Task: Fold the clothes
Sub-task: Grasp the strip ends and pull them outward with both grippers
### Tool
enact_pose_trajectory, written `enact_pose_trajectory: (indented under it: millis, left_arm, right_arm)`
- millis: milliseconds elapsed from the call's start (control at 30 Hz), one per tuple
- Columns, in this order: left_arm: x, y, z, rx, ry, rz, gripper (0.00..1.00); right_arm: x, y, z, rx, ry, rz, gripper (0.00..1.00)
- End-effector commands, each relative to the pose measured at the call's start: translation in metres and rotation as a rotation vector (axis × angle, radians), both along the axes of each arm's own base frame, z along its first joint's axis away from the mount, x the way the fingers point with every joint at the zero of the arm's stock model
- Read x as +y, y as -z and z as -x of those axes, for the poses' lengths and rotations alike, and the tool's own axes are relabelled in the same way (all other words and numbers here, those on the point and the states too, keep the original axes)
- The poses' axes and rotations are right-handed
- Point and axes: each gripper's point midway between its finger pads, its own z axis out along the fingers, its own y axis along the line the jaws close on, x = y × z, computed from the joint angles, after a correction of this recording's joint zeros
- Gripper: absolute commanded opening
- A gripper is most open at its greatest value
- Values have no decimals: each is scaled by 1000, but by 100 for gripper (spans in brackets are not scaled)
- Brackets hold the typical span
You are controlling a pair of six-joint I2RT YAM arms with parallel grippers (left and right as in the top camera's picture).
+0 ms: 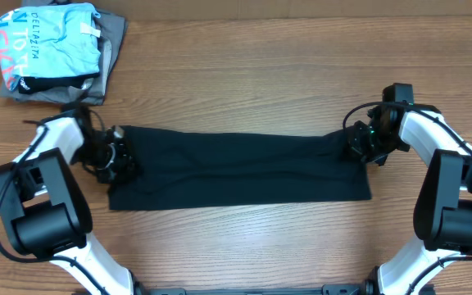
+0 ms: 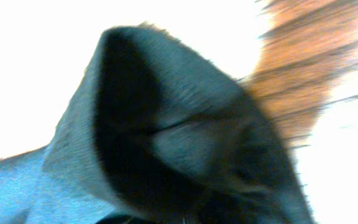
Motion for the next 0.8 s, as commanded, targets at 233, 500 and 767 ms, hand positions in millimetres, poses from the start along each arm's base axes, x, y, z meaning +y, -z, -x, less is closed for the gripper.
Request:
enact_pose_trajectory:
  millis: [233, 500, 767]
  left_arm:
    - [67, -46, -34, -9, -28, -237, 14]
    - [57, -75, -51, -45, 11, -247, 80]
    - [47, -75, -54, -52, 38, -248, 99]
  right_arm:
    - [-24, -47, -26, -33, 30, 57, 11]
    - [-26, -52, 6, 78, -74, 55, 91]
    - [-15, -26, 19, 73, -160, 6, 100]
